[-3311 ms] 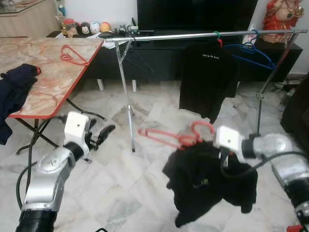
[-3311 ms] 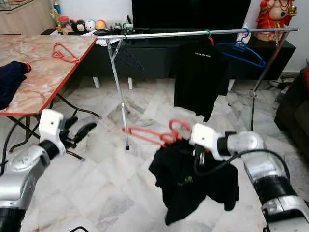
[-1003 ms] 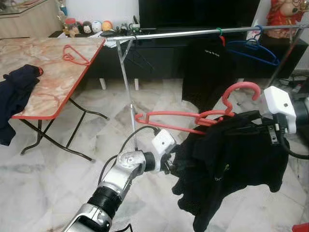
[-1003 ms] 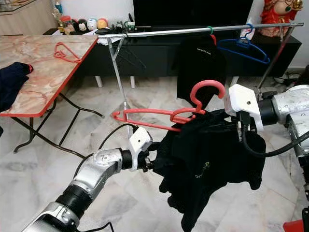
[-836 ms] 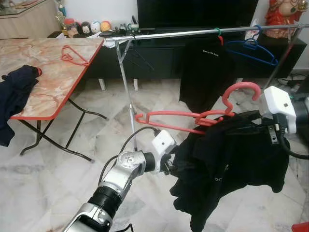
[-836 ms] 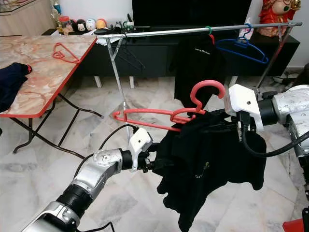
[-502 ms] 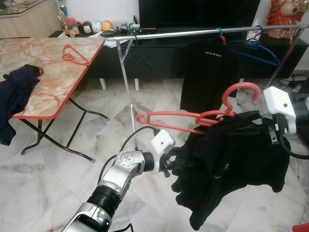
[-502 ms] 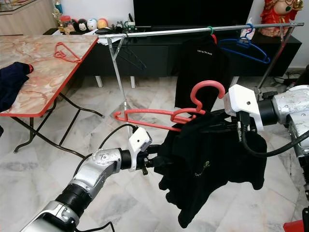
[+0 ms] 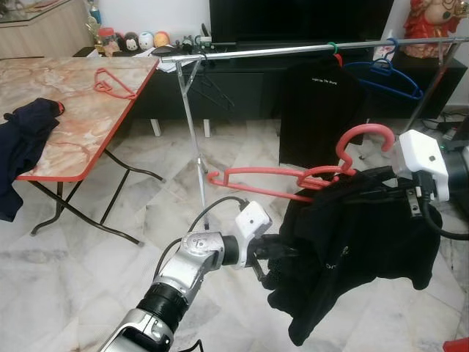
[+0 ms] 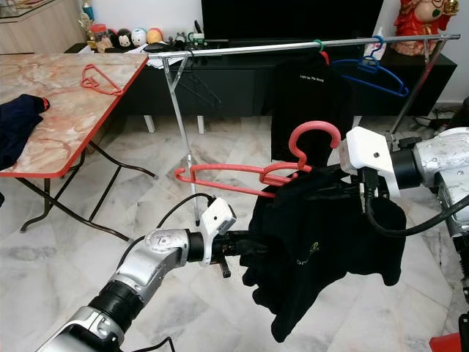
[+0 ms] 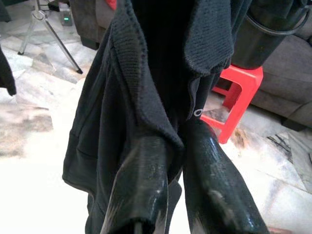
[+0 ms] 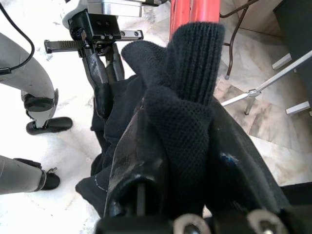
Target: Hang hanger
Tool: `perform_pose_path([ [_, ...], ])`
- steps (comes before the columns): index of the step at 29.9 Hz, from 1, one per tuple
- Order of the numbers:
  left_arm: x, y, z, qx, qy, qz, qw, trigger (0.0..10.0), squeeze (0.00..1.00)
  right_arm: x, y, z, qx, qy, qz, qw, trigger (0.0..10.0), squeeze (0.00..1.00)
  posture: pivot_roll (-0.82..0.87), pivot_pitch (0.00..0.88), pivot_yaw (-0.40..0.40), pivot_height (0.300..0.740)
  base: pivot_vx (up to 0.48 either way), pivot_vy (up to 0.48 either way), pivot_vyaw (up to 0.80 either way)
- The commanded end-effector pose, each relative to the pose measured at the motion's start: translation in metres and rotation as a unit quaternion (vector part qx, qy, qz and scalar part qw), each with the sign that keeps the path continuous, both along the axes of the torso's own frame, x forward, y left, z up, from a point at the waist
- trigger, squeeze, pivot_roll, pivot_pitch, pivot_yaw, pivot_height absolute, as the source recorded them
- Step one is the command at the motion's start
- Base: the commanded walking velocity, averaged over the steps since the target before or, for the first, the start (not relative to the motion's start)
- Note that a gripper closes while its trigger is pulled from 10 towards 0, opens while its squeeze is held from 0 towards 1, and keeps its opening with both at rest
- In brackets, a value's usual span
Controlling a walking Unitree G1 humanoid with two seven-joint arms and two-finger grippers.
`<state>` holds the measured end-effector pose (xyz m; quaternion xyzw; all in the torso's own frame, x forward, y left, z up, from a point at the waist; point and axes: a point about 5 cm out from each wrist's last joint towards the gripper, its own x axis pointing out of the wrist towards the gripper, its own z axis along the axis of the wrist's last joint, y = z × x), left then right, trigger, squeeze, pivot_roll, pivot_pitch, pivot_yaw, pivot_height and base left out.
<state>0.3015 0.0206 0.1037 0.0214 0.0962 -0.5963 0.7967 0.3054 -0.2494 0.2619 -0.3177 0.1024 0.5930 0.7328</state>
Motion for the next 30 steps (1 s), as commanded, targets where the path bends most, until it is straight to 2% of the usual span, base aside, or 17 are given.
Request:
perform_pose_path([
  [1, -0.003, -0.001, -0.001, 0.007, 0.0, -0.012, 1.0, 0.0, 0.0, 0.0, 0.001, 0.014, 0.002, -0.028, 0.001, 1.0, 0.0, 0.0, -0.18, 0.0, 0.032, 0.74, 0.0, 0.0, 0.0],
  [17, 0.001, 0.002, 0.003, 0.003, -0.007, 0.032, 0.999, 0.0, 0.0, 0.001, 0.006, 0.009, 0.003, -0.026, 0.001, 1.0, 0.0, 0.0, -0.17, 0.0, 0.033, 0.74, 0.0, 0.0, 0.0],
  [21, 0.012, 0.021, 0.001, 0.033, -0.015, 0.12, 0.992, 0.0, 0.0, 0.003, -0.001, -0.008, -0.05, -0.017, -0.019, 0.998, 0.0, 0.0, -0.17, 0.0, 0.034, 0.74, 0.0, 0.0, 0.0],
  [22, 0.012, 0.021, 0.001, 0.033, -0.015, 0.12, 0.992, 0.0, 0.0, 0.003, -0.001, -0.008, -0.05, -0.017, -0.019, 0.998, 0.0, 0.0, -0.17, 0.0, 0.034, 0.74, 0.0, 0.0, 0.0],
  [23, 0.014, 0.027, 0.001, 0.036, -0.019, 0.141, 0.989, 0.0, 0.0, 0.003, -0.003, -0.012, -0.051, -0.012, -0.024, 0.998, 0.0, 0.0, -0.16, 0.0, 0.032, 0.74, 0.0, 0.0, 0.0],
  [26, 0.017, 0.041, 0.001, 0.047, -0.022, 0.174, 0.983, 0.0, 0.0, 0.005, -0.009, -0.021, -0.083, -0.017, -0.045, 0.995, 0.0, 0.0, -0.16, 0.0, 0.032, 0.74, 0.0, 0.0, 0.0],
  [30, 0.017, 0.048, 0.0, 0.057, -0.021, 0.19, 0.98, 0.0, 0.0, 0.007, -0.012, -0.025, -0.09, -0.02, -0.058, 0.994, 0.0, 0.0, -0.16, 0.0, 0.033, 0.74, 0.0, 0.0, 0.0],
])
